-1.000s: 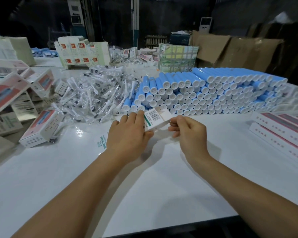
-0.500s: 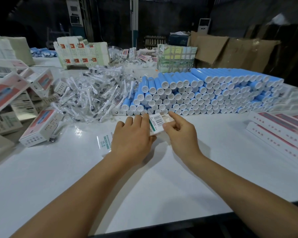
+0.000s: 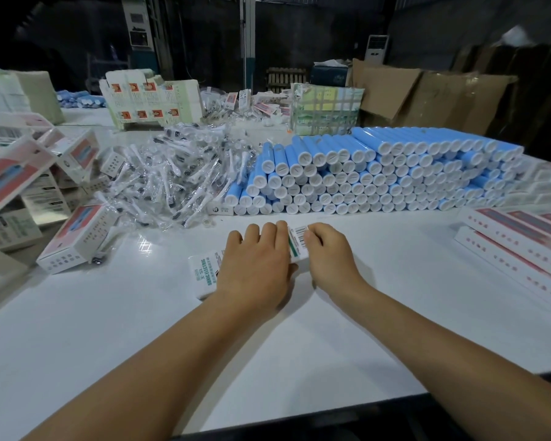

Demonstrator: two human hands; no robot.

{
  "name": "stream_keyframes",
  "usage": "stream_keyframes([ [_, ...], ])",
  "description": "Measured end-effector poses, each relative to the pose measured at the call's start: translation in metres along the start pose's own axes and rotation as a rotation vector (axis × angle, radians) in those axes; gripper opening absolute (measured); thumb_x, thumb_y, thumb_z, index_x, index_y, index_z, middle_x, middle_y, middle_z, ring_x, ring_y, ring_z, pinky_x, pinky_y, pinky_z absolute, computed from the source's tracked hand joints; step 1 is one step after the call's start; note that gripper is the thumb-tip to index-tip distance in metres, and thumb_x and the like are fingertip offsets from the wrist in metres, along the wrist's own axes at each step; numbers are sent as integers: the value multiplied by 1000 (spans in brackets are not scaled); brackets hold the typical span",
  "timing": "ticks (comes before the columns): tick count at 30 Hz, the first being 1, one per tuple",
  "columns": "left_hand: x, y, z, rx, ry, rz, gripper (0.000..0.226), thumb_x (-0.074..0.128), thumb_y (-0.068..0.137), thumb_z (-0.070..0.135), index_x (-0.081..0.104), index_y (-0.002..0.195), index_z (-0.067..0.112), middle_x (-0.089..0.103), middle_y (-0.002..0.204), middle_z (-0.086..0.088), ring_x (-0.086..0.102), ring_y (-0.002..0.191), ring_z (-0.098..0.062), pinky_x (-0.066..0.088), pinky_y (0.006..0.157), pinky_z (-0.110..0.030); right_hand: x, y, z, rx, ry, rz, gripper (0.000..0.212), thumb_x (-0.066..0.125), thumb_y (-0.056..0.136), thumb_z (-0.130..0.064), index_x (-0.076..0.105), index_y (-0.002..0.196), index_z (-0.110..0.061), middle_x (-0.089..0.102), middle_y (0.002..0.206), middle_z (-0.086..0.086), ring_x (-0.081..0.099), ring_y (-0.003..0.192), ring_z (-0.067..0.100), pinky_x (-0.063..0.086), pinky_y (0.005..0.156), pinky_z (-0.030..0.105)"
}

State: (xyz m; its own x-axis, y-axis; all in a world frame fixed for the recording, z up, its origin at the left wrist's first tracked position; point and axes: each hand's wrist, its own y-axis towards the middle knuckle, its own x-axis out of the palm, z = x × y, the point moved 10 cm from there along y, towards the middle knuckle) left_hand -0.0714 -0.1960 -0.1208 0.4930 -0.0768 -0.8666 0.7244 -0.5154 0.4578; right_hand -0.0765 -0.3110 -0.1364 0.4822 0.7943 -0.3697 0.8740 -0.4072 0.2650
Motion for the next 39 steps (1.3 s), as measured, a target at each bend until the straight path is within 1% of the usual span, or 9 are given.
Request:
stream_keyframes([
  [6, -2, 4, -9, -64, -87, 15, 69, 39, 92, 53, 22, 144, 10, 46, 127, -2, 45, 108, -25, 30, 81, -37, -23, 5, -19, -150, -22, 134, 4, 62, 90, -23, 60, 89, -20, 46, 95, -4, 47, 75, -2, 38, 71, 16],
  [9, -4, 8, -18, -106, -133, 21, 72, 40, 91, 56, 21, 146, 13, 44, 133, -2, 44, 114, -25, 32, 85, -37, -40, 8, 21, 190, 479, 303, 38, 66, 88, -29, 52, 121, -17, 55, 110, 1, 58, 89, 12, 49, 79, 27],
  [14, -6, 8, -8, -70, -146, 26, 74, 37, 92, 58, 22, 146, 11, 45, 133, -3, 45, 113, -26, 32, 84, -37, 32, -2, 17, 504, 1223, -217, 44, 62, 78, -28, 57, 113, -2, 66, 108, 18, 66, 98, 29, 55, 80, 39],
  [18, -8, 7, -3, -48, -134, 35, 74, 31, 92, 56, 17, 148, 8, 42, 133, -4, 43, 113, -26, 32, 85, -38, 8, 4, 4, 148, 767, -95, 25, 53, 88, 5, 60, 109, -5, 69, 95, 11, 68, 86, 21, 57, 75, 32],
  [21, -10, 4, 2, -21, -109, 35, 74, 17, 88, 51, 15, 148, 8, 42, 133, -4, 43, 112, -26, 31, 84, -37, -5, -4, -16, -172, -15, 24, 37, 47, 96, -8, 52, 133, -6, 64, 119, 11, 61, 108, 23, 47, 94, 34],
  [24, -14, 3, 4, -2, -88, 26, 78, 10, 82, 48, 14, 149, 6, 42, 133, -4, 44, 111, -26, 31, 83, -37, -5, -10, -27, -312, -202, 68, 44, 42, 99, -13, 39, 142, -3, 54, 135, 15, 51, 123, 25, 36, 101, 27],
  [28, -7, 2, 6, 27, -58, 12, 72, 22, 93, 51, 13, 149, 6, 42, 132, -4, 43, 110, -26, 31, 82, -38, -3, -11, -18, -215, -130, -17, 45, 40, 100, -23, 40, 143, -8, 56, 134, 10, 53, 121, 22, 42, 102, 35],
  [33, -4, 4, -1, -14, -62, 14, 71, 35, 93, 52, 18, 147, 9, 44, 130, -3, 44, 107, -25, 31, 82, -37, 8, 0, 13, 217, 728, -137, 31, 42, 100, -22, 70, 92, -11, 73, 87, 6, 68, 85, 18, 56, 74, 30],
  [39, -11, 2, -5, -12, -99, 55, 71, 41, 92, 52, 29, 146, 7, 50, 128, -5, 49, 106, -27, 35, 82, -38, 7, 2, 8, 171, 713, -160, 30, 41, 98, -6, 56, 124, -2, 67, 106, 15, 66, 92, 20, 57, 76, 29],
])
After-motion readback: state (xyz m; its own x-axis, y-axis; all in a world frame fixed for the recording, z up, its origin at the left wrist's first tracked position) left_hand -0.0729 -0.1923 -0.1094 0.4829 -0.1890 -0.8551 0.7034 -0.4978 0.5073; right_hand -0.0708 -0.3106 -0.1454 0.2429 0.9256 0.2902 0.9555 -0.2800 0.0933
